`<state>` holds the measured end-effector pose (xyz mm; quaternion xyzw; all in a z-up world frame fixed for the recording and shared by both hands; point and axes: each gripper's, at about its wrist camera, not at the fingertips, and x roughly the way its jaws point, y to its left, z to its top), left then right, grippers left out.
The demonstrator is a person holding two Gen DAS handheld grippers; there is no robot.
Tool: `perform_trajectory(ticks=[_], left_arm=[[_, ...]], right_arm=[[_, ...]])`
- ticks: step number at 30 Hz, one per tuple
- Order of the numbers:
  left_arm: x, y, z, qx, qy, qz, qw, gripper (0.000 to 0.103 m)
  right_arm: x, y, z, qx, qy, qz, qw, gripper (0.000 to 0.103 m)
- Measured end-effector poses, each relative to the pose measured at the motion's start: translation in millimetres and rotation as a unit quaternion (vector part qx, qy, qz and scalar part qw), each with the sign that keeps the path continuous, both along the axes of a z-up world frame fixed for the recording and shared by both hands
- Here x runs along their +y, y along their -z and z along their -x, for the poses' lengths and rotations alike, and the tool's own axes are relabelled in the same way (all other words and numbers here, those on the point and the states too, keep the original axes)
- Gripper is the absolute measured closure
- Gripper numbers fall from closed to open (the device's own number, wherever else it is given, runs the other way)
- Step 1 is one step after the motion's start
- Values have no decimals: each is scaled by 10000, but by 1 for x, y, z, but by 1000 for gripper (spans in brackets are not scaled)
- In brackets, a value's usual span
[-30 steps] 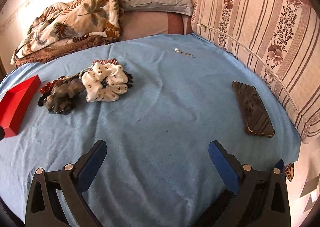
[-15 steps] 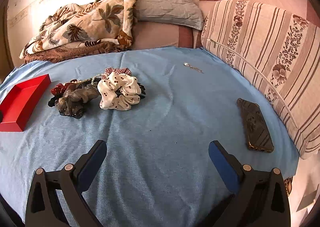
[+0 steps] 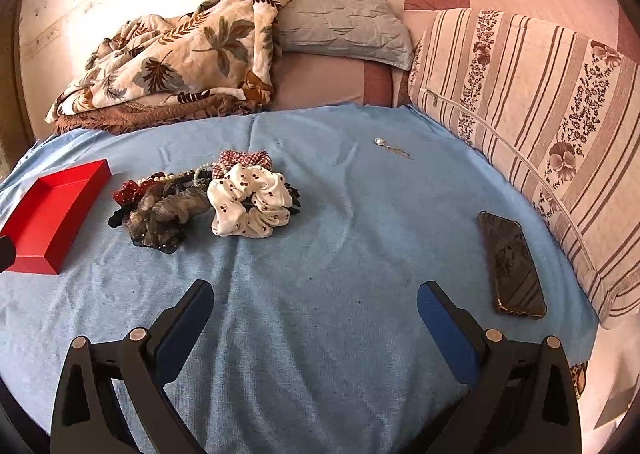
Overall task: Organize jewelry
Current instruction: 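Move both grippers toward the pile of scrunchies and jewelry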
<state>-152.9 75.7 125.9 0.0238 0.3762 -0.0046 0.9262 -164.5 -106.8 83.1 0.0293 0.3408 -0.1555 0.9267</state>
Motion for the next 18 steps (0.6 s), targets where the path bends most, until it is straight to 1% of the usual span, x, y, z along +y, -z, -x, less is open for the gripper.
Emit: perform_trajectory(ticks=[4,8,18], left_arm=[[5,2,-3,105,21,78,9999,0],[5,2,-3,109,34,84,9999,0],[1,11,-7,287,142,56,9995,0]], right_arm=[[1,1,-1,36,-44,-16,10000,0],[1,2,-1,46,-71,-44,10000,0],[-1,4,-1,75,-66,-111,9999,0]])
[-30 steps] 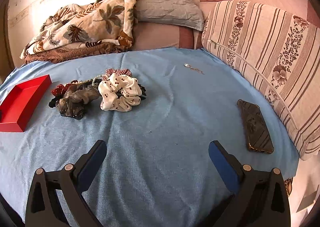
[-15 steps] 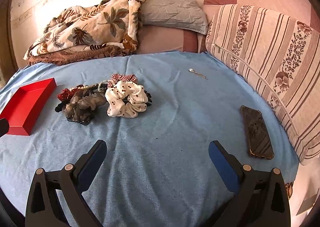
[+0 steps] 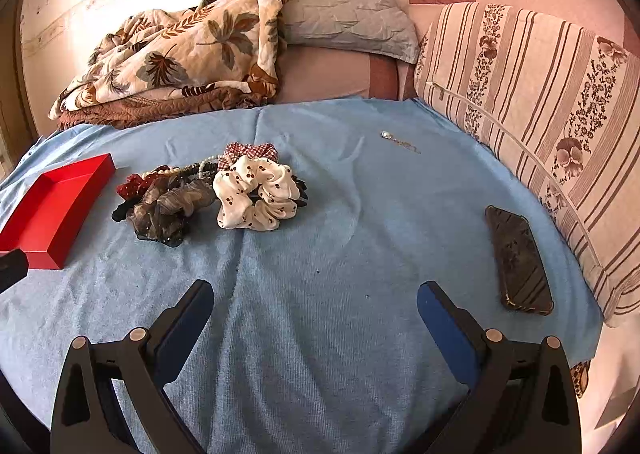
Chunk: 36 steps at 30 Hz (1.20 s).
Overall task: Organize jewelry
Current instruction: 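Move both grippers toward the pile of scrunchies and jewelry, then grasp the grey sheer scrunchie with the left gripper while the right grasps the white cherry scrunchie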
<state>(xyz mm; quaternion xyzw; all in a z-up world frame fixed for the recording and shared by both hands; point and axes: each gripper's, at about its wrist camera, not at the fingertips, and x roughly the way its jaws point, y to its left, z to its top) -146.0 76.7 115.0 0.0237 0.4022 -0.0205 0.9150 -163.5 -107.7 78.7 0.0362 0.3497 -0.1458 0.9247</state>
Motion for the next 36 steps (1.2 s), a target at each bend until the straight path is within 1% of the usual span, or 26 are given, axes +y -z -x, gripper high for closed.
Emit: perform_trajectory(ticks=[5,7,9,11,14,16,19,22,25,26,27,29,32,36], left_arm=[[-3,2,-1,11,49,-51,10000,0],[-3,3,-2,26,70,-61,10000,3],[-1,3,-6,70,73,-71,9999,9],[4,3,-11,141,91,6,9999,9],[11,0,-24,226,133,183,9995,9],[13,-3,-31,155,139,209,9996,9],[7,-3,-48,120,251,173,9995,9],[-4,4,-72,338,393,257,9983,9],[-14,14,-92,527,550,430,9962,10],[-18,18,-97,574,589,447,9956,13],[-24,23,-104,634,632,448,9950,19],[-35,32,-117,774,716,461,9934,25],[-49,47,-137,891,765,553,9915,26],[-55,66,-158,1096,717,684,9890,26]], right_arm=[[-2,2,-1,17,-18,-36,10000,0],[-2,3,-1,22,-31,-43,10000,0],[-2,5,-2,31,-50,-51,10000,0],[-3,6,-4,54,-83,-97,9999,0],[-9,5,-12,58,-166,-290,9994,0],[-13,4,-18,47,-209,-402,9990,1],[-22,1,-34,50,-282,-699,9971,6],[-28,1,-51,69,-366,-927,9950,16],[-32,2,-66,75,-477,-1087,9929,20],[-33,3,-72,75,-522,-1135,9921,22],[-35,4,-77,89,-552,-1170,9916,23],[-39,7,-90,119,-615,-1296,9896,24],[-43,11,-104,115,-686,-1440,9871,24],[-46,21,-126,158,-738,-1522,9855,24]])
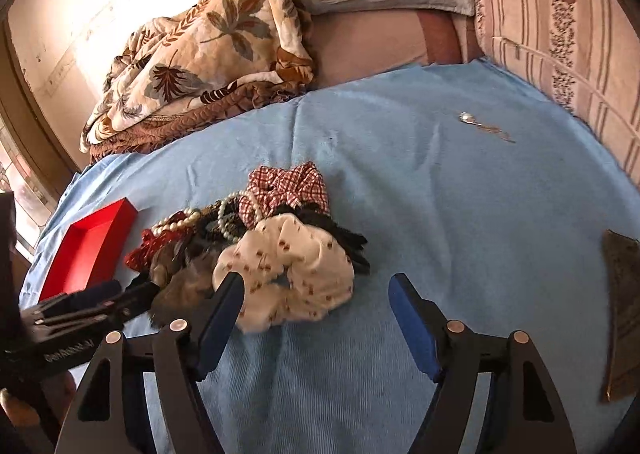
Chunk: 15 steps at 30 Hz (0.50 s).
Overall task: Organize jewelry
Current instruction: 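Grasp the grey sheer scrunchie with the left gripper while the right grasps the white cherry scrunchie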
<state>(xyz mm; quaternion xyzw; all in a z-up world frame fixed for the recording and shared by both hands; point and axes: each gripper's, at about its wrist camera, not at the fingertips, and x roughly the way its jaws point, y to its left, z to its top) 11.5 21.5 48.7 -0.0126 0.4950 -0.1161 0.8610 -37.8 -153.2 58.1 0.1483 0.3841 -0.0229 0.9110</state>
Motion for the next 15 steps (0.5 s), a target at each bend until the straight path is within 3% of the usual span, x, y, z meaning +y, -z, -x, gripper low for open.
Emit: perform_trajectory(ticks=[2,3,4,5,6,7,8,15], left_arm=[[0,7,-6,124,-35,80,9999,27],[0,11,-8,206,-36,144,9997,39],[0,14,-9,263,-22,163,9995,48],[0,16,-9,339,2,179,9993,75],[-1,17,-10,400,6,197,9990,84],[1,15,-8,426,-20,266,9987,84],[3,13,-7,410,-48,302,9987,86],[17,-22,22,247,-27,600,9979,89]], right_arm=[[0,5,-10,56,-46,-28,10000,24],[1,8,-15,82,-92,-48,9999,26],[2,10,-18,99,-147,-71,9998,41],[4,14,-23,163,-244,-133,9995,63],[4,16,-24,203,-290,-198,9992,72],[4,18,-26,242,-333,-294,9987,85],[4,19,-25,251,-358,-375,9983,88],[6,-2,1,53,-393,-401,9984,93]])
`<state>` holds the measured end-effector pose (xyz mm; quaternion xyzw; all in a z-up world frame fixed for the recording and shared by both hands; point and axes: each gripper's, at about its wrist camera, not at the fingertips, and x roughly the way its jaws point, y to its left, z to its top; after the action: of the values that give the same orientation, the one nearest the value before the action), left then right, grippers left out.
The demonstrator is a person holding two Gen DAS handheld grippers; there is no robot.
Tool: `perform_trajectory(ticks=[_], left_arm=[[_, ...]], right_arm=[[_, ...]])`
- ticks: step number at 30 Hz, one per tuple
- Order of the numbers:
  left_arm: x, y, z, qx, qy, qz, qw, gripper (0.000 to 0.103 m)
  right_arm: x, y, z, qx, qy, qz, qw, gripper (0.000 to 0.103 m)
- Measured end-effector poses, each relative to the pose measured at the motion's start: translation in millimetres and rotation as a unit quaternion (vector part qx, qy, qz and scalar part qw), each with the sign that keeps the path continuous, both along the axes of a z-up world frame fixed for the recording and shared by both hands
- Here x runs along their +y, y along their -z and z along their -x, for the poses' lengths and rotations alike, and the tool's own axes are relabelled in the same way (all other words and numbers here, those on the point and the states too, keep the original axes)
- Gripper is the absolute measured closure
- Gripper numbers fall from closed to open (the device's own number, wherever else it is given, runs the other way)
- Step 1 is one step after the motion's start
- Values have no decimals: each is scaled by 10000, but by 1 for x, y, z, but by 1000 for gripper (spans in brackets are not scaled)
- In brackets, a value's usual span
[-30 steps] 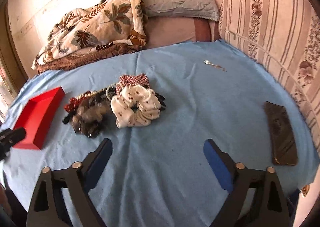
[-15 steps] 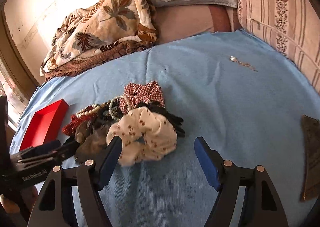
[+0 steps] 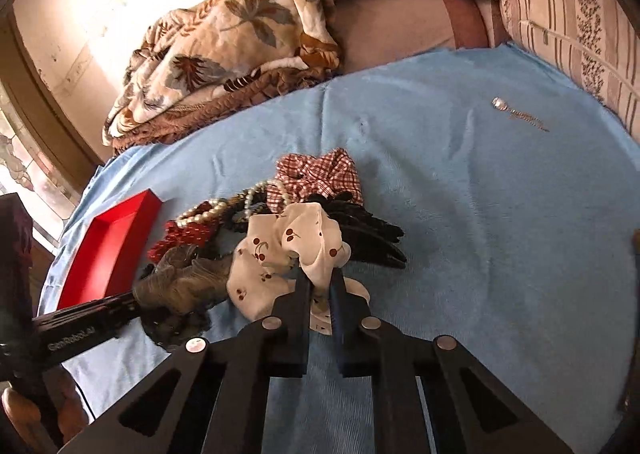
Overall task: Organize jewelry
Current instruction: 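Grasp the grey sheer scrunchie with the left gripper while the right grasps the white cherry scrunchie, then carry both scrunchies over the red tray and open both grippers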
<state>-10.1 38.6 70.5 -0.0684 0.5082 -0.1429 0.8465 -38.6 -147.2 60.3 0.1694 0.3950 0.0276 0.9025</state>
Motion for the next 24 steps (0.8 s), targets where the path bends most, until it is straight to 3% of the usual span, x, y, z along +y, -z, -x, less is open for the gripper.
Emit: perform_trajectory(ticks=[7,14,18,24], left_arm=[[40,-38,38,-319,-113,113,9994,89],[99,-67,60,-847,-482,-364,9946,88],[146,-71,53,-911,-865,-624,9901,88],[218,-64,13,-737,-1405,-657,9851,87]], right_arm=[[11,-27,29,-143,-83,-10,9999,93],[51,-56,39,-316,-530,50,9981,93],[87,-67,26,-315,-922,-34,9952,93],[153,-76,-16,-205,-1519,-226,9879,93]])
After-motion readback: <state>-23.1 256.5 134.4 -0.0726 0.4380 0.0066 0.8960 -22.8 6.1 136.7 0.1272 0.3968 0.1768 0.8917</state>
